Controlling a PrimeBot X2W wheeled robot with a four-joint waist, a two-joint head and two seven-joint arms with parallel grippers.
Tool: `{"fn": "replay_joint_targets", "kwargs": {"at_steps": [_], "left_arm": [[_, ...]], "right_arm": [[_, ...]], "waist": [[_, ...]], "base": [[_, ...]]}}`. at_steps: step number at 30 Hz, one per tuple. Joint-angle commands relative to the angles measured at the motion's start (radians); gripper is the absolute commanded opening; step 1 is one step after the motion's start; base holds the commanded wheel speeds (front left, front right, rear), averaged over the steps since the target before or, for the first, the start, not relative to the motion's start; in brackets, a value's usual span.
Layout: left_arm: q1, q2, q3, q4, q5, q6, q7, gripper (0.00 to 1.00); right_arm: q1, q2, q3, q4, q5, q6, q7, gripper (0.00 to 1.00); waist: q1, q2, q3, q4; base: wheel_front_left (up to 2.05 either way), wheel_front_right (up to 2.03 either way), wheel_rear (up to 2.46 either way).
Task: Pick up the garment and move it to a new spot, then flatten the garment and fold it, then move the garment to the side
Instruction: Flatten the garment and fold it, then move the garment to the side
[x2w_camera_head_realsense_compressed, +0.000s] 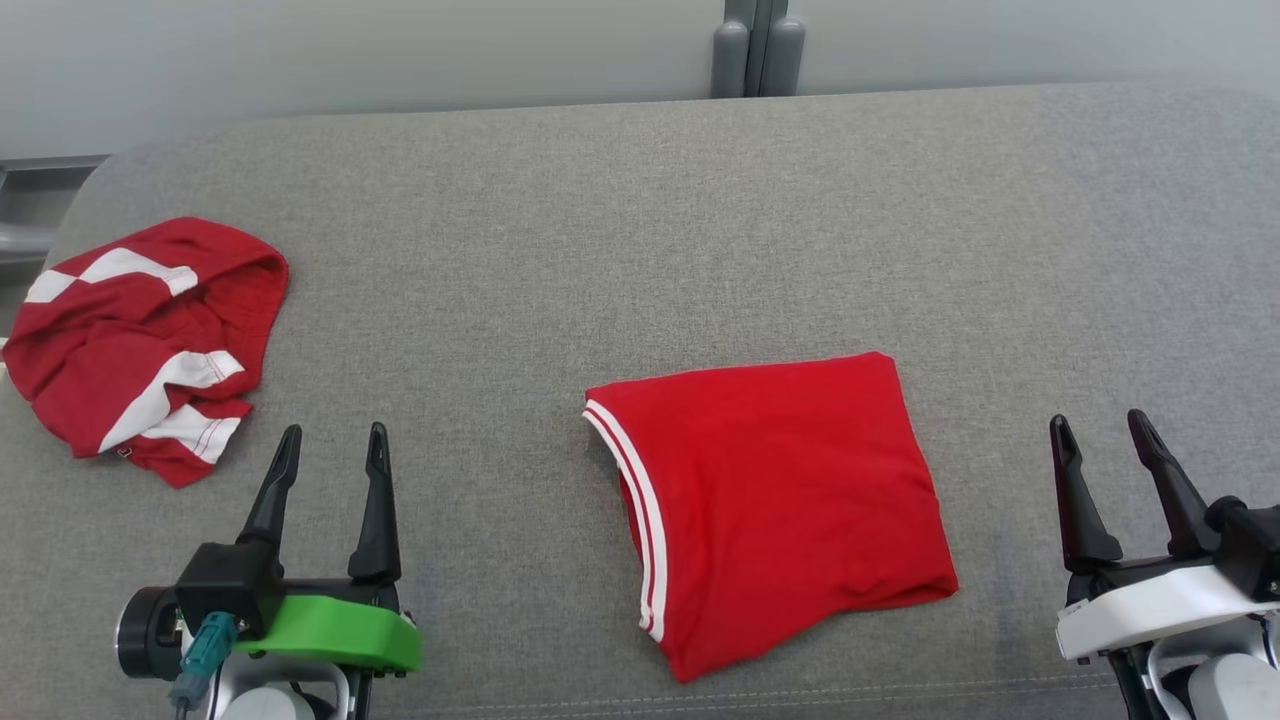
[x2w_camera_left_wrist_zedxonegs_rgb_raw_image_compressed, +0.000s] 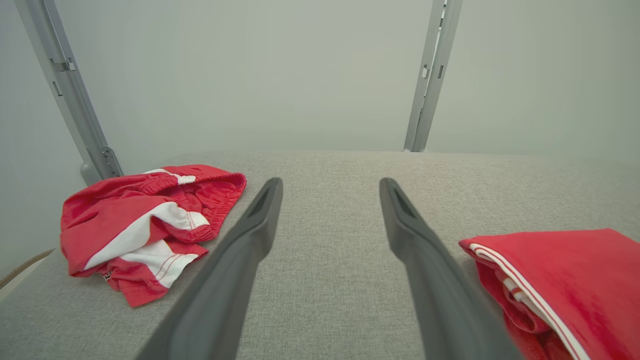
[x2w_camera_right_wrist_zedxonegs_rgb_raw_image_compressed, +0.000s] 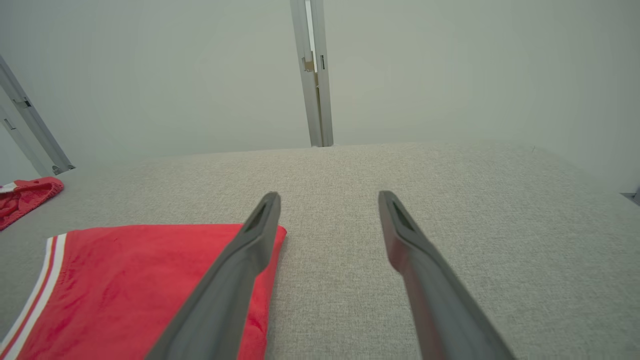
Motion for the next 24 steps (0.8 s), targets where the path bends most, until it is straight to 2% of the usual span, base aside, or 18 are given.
{"fn": "replay_joint_targets", "kwargs": {"at_steps": [1,7,11,18,24], "left_arm": [[0.017,0.006,-0.002,-0.007,-0.005,0.003,0.005,1.0],[0.009,0.009,-0.013,-0.02,-0.006,0.008,0.016,1.0],[-0.012,0.002,-0.024,-0.024,-0.01,0.008,0.012,1.0],[-0.032,-0.016,-0.051,-0.009,-0.02,0.002,-0.001,1.0],[-0.048,-0.027,-0.067,0.01,-0.028,0.0,-0.011,1.0]], "right_arm": [[0.013,0.003,-0.002,-0.004,-0.007,0.0,0.002,1.0],[0.014,0.005,0.005,-0.01,-0.011,0.0,0.014,1.0],[-0.012,-0.014,0.036,0.018,0.009,0.0,0.058,1.0],[-0.06,-0.051,0.143,0.134,0.059,0.0,0.134,1.0],[-0.11,-0.075,0.187,0.237,0.089,0.0,0.155,1.0]], "waist": [[0.0,0.0,-0.006,-0.004],[0.0,0.0,0.0,0.006],[0.0,0.0,0.018,0.039],[0.0,0.0,0.054,0.109],[0.0,0.0,0.075,0.15]], "base": [[0.0,0.0,0.0],[0.0,0.0,0.0],[0.0,0.0,0.0],[0.0,0.0,0.0],[0.0,0.0,0.0]]}}
